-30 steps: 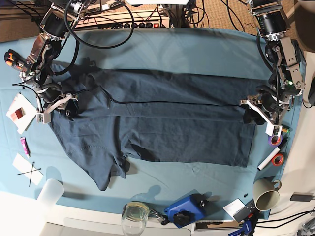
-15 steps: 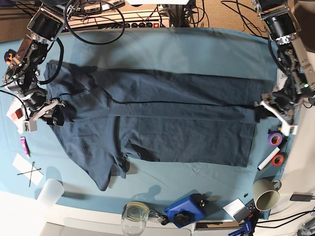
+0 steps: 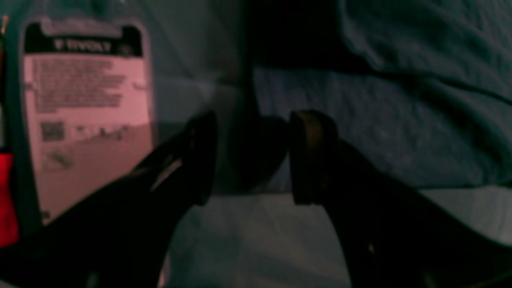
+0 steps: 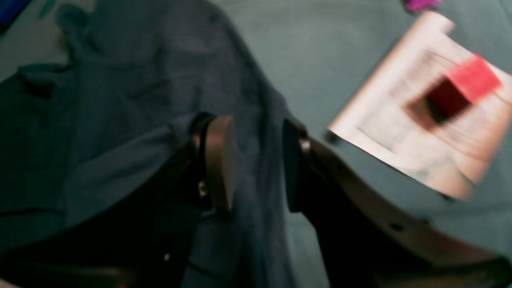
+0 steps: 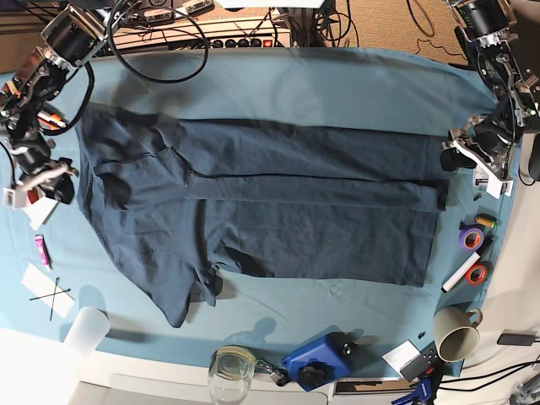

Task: Fold the T-shirt properly
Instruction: 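Grasp the folded edge again with both grippers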

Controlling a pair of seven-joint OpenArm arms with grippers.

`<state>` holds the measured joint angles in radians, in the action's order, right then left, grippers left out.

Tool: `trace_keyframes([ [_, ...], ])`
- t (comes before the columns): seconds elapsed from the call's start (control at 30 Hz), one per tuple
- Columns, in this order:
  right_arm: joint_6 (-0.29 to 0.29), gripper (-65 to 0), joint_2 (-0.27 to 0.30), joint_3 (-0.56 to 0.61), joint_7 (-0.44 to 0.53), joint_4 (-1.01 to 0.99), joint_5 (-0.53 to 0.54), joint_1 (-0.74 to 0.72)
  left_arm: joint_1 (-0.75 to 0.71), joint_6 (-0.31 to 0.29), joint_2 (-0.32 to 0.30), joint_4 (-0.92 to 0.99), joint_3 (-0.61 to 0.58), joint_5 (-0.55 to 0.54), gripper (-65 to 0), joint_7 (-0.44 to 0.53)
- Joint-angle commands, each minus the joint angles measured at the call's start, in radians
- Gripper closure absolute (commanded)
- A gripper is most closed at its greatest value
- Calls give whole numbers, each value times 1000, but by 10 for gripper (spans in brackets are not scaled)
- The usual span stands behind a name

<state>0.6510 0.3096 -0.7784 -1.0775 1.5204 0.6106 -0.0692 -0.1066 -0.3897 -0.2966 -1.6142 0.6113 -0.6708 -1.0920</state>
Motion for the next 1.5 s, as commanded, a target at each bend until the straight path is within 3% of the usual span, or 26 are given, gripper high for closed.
trace_keyframes([
  [0.0, 2, -204, 20, -23, 12, 19, 18, -14, 8, -3, -13, -14, -5, -14, -299, 15],
  [0.17, -6, -204, 20, -86, -6, 18, 19, -9, 8, 6, -14, 85, -130, 37, -299, 55],
  [0.3, -10, -204, 21, -87, -3, 18, 30, 15, 10, 80, -14, 98, -177, 76, -298, 30],
  [0.63, -47, -205, 20, -87, -29, 18, 56, 126, 13, 77, -17, 87, -176, -3, -298, -63],
  [0.8, -46, -282, 19, -87, -64, 18, 116, 166, 13, 57, -17, 31, -176, -26, -298, -91],
  [1.03, -45, -282, -8, -82, -98, -11, 129, 169, 12, 56, -17, -1, -176, -26, -298, -94],
  [1.47, -18, -282, -30, 124, -74, -194, 119, 169, 12, 57, -17, -1, -176, -26, -298, -93],
])
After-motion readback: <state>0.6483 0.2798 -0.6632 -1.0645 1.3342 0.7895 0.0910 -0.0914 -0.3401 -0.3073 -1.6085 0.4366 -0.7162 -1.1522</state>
